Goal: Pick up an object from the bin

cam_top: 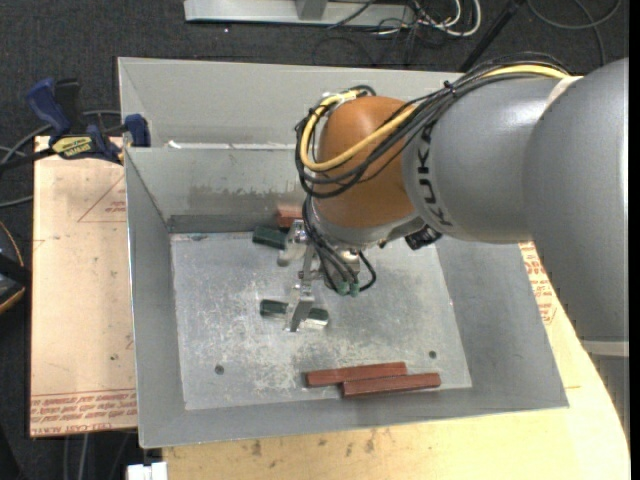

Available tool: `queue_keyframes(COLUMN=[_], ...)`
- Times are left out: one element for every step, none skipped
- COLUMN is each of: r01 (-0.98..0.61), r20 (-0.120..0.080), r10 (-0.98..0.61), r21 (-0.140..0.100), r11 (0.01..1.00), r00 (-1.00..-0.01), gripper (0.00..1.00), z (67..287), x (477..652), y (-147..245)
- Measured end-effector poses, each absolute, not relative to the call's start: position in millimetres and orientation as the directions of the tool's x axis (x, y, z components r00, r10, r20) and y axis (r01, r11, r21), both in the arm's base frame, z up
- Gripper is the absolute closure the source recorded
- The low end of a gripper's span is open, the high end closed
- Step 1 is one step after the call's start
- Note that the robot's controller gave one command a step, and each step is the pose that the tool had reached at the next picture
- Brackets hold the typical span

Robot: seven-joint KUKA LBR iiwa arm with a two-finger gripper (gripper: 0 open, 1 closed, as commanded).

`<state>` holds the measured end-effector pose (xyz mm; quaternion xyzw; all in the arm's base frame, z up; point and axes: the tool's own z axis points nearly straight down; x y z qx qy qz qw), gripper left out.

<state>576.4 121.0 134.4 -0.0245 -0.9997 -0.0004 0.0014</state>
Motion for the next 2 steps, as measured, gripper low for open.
queue_keyframes(r01=[0.083,0.183], r20=[-0.003,-0.004], r10=[0.083,0.183], r21=[0.002,0.003], r11=[0.997,0.983], r00=[-0.997,-0.983], gripper=[0.0,0.0], z=[144.0,81.6], x=[571.7,559.9], y=[115.6,114.7])
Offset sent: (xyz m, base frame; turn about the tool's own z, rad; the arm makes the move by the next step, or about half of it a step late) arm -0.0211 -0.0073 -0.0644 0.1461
